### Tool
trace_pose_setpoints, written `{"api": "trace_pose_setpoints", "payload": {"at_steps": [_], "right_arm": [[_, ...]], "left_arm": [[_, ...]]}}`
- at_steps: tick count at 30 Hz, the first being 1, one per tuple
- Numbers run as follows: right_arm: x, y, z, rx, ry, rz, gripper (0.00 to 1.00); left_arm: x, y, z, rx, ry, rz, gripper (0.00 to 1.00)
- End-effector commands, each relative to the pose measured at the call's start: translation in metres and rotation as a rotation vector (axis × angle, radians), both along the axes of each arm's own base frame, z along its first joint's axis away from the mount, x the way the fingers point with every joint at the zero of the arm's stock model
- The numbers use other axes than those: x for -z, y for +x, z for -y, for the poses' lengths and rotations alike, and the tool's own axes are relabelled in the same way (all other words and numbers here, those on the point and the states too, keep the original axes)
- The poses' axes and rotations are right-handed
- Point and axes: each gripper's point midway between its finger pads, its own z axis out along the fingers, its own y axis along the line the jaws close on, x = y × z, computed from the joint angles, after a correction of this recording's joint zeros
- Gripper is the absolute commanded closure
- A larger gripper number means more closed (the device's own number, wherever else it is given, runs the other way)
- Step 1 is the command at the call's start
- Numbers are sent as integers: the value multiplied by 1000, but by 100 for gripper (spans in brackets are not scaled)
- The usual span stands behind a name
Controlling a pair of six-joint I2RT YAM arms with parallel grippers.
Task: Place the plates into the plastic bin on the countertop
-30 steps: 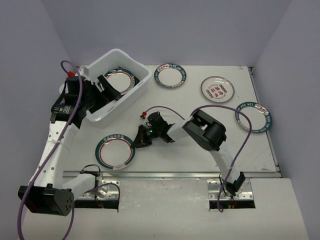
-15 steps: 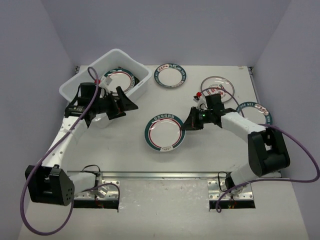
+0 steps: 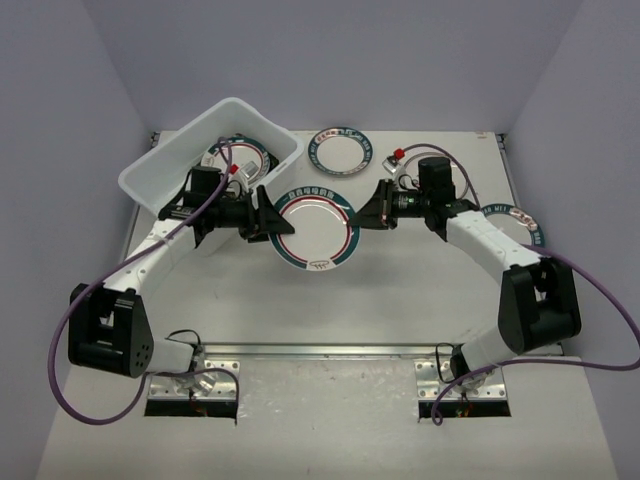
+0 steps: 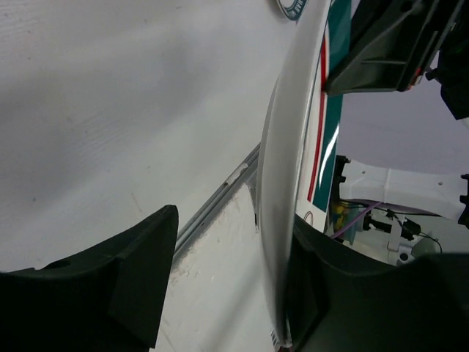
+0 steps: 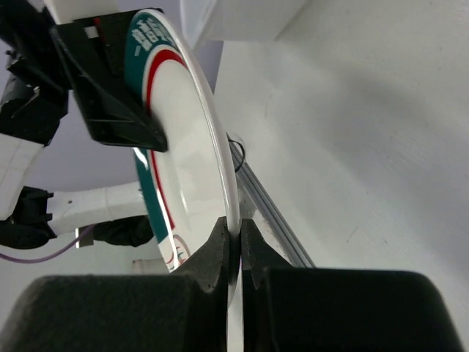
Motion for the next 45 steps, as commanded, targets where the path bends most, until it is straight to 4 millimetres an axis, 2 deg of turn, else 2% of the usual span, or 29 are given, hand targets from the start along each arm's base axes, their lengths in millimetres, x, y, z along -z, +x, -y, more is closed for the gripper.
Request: {"api": "trace_pose_setpoints", "payload": {"at_steps": [1,3,4,6,7,8,10,11,13,16,18,20,22,24,25,27,29,30,32,33,37,40,45], "right_arm": [[-52,5,-10,-38,119,110,100],[-54,8,-11,-27,118,115,100],[-54,9,-11,-22,116,117,90],[-51,9,-9,-6,99,117,56],[-49,11,-7,9,83,121,32],[-45,13,-3,38,51,121,2],[-24,21,17,147,-91,91,1],[-6,17,31,201,-187,28,1],[11,16,54,290,-307,-8,1],[17,2,64,297,-326,-32,1],[26,-12,67,292,-336,-53,1],[30,-24,71,296,-340,-43,1],[31,-30,74,293,-348,-27,1],[32,-35,77,293,-365,-33,1],[32,-35,79,294,-372,-31,1],[29,-35,86,313,-412,-28,1],[27,-37,92,326,-447,-13,1],[28,-38,95,327,-467,-10,1],[29,-38,103,348,-511,-6,1],[31,-39,108,356,-541,-3,1],[32,-38,115,368,-585,4,1],[39,-38,126,406,-645,-39,1],[46,-29,137,460,-718,-103,1]], "left_arm": [[-34,15,10,55,-48,122,62],[-41,17,13,67,-59,131,92],[-49,22,14,65,-63,152,100],[-55,37,9,-2,-18,179,100],[-59,45,4,-44,12,195,100],[-67,59,-5,-114,50,214,100],[-67,90,-44,-335,139,179,100],[-69,104,-69,-457,146,154,100],[-74,124,-114,-662,109,98,100],[-78,146,-176,-887,120,103,100],[-77,158,-198,-975,128,93,100],[-51,186,-223,-1046,171,40,100],[-33,209,-232,-1056,187,7,100],[-35,229,-235,-1055,182,6,100],[-28,238,-237,-1050,187,-16,100],[-5,265,-240,-1021,197,-63,100],[16,277,-235,-985,195,-88,96],[30,282,-234,-973,212,-108,89],[32,285,-233,-966,220,-110,77],[40,290,-227,-948,227,-114,68],[49,295,-211,-909,246,-116,36],[53,293,-201,-884,305,-154,0],[73,273,-201,-882,468,-252,0]]}}
